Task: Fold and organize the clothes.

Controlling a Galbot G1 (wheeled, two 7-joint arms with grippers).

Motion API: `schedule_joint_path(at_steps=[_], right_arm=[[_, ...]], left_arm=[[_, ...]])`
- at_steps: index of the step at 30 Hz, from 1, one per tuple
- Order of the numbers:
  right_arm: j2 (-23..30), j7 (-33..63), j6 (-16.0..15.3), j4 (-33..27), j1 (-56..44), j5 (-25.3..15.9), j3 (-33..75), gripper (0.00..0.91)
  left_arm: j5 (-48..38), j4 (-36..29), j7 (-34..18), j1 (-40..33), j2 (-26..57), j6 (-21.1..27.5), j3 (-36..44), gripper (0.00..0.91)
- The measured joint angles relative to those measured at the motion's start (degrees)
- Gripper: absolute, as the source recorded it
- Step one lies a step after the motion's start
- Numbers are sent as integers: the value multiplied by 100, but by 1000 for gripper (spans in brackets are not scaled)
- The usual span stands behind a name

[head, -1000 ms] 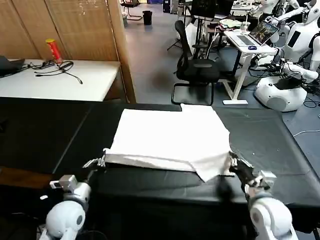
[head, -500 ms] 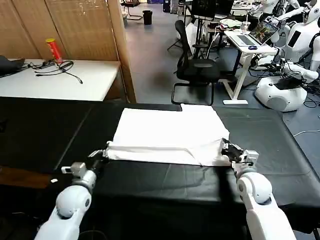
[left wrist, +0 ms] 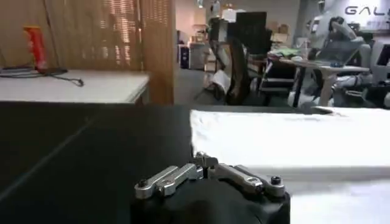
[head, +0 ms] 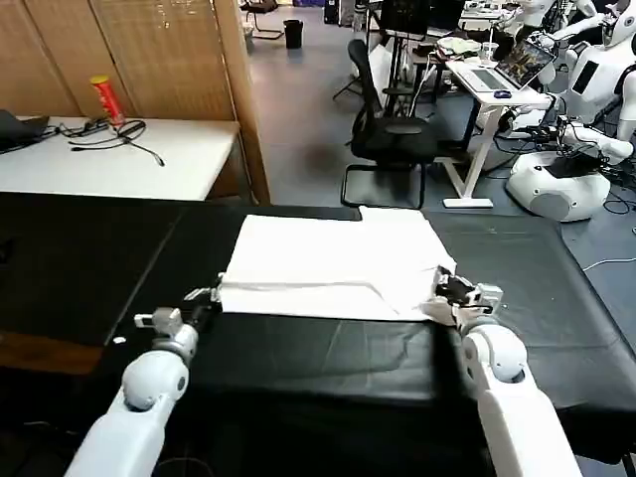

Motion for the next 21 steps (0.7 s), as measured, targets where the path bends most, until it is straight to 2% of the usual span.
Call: schedule_joint_path(at_steps=[10, 18, 21], right_arm=[[-438, -17, -288, 1283, -1184, -158, 373, 878], [-481, -66, -284, 1608, -1788, -334, 457, 878], [-466, -87, -221, 1609, -1859, -338, 452, 751]], left_arm=[[13, -151, -40, 37, 24, 144, -39, 878], [-652, -572, 97, 519, 190, 602, -275, 878], [-730, -611, 158, 689, 227, 635, -330, 878]])
